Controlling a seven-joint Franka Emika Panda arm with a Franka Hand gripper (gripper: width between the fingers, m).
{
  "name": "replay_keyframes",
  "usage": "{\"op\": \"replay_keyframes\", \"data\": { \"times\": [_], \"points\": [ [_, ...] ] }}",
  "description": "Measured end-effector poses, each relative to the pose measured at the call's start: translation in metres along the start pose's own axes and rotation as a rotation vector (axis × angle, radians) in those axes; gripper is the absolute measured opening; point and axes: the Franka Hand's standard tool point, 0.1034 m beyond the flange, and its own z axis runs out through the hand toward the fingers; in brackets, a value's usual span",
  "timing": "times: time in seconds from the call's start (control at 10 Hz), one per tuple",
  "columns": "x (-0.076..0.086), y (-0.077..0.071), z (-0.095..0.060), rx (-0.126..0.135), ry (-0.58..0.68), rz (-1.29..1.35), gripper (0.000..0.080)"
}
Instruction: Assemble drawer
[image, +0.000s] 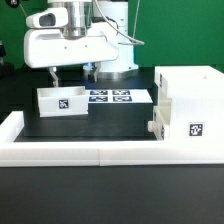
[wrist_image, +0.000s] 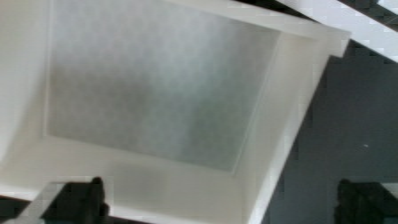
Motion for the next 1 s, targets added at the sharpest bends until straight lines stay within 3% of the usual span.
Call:
{"op": "replay_keyframes", "data": {
  "times": [0.2, 0.5, 0.7, 1.0],
  "points": [
    [-0.001, -0.001, 0.001, 0.000, 0.000, 0.001, 0.0649],
    [-0.019, -0.018, 0.022, 0.004, 0.002, 0.005, 0.0649],
    [-0.029, -0.024, 0.037, 0.021, -0.012, 0.014, 0.0649],
    [-0.029, -0.029, 0.046, 0.026, -0.014, 0.017, 0.0649]
  ]
}}
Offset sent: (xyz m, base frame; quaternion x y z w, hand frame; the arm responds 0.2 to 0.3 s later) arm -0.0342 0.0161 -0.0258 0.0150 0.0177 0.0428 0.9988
